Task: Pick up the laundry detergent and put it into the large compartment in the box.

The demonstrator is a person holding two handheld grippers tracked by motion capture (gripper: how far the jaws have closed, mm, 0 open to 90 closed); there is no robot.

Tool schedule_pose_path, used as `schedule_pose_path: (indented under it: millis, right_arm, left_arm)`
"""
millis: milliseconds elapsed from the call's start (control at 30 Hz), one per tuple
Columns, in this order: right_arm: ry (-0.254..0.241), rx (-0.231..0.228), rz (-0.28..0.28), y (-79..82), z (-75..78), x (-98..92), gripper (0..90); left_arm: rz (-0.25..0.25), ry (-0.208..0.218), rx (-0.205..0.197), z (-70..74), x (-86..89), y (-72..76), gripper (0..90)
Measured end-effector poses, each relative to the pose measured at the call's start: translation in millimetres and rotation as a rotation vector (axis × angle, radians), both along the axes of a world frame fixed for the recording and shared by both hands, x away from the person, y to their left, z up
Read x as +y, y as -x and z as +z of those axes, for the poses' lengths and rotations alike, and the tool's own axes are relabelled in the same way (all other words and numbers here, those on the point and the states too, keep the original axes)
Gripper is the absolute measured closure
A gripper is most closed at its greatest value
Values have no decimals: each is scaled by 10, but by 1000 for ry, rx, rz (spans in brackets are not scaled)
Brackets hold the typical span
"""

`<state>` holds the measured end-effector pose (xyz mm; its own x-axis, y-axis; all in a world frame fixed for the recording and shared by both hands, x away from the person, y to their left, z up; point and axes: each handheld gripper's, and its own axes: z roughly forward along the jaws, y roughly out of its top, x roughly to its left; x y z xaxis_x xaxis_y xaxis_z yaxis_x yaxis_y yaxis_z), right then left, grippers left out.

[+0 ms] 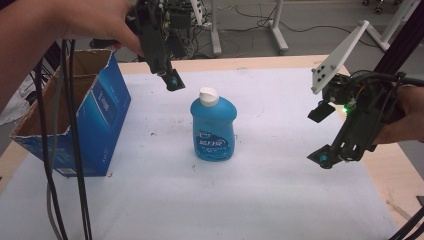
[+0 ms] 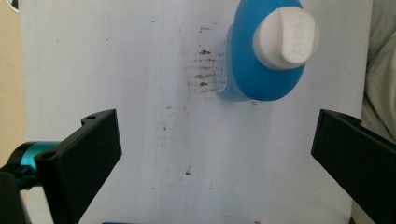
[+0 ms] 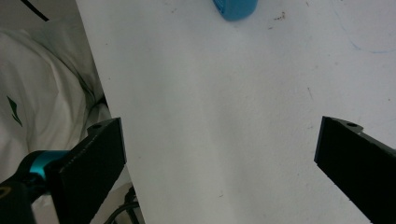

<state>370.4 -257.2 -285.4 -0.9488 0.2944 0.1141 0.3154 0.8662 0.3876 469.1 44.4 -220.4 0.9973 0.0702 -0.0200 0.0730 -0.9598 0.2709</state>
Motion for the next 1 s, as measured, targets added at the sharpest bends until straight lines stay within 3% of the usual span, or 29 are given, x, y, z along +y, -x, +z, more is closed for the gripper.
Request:
schedule_pose_path:
  millis: [500, 1000]
  right_arm:
    - [-16, -1, -2, 11, -27, -32, 11]
    - [-19, -8, 2, 19, -49, -16, 11]
  left_arm:
    - [-32, 35, 22, -13, -175, 180, 16]
    - [-42, 47, 17, -168, -290, 272, 17]
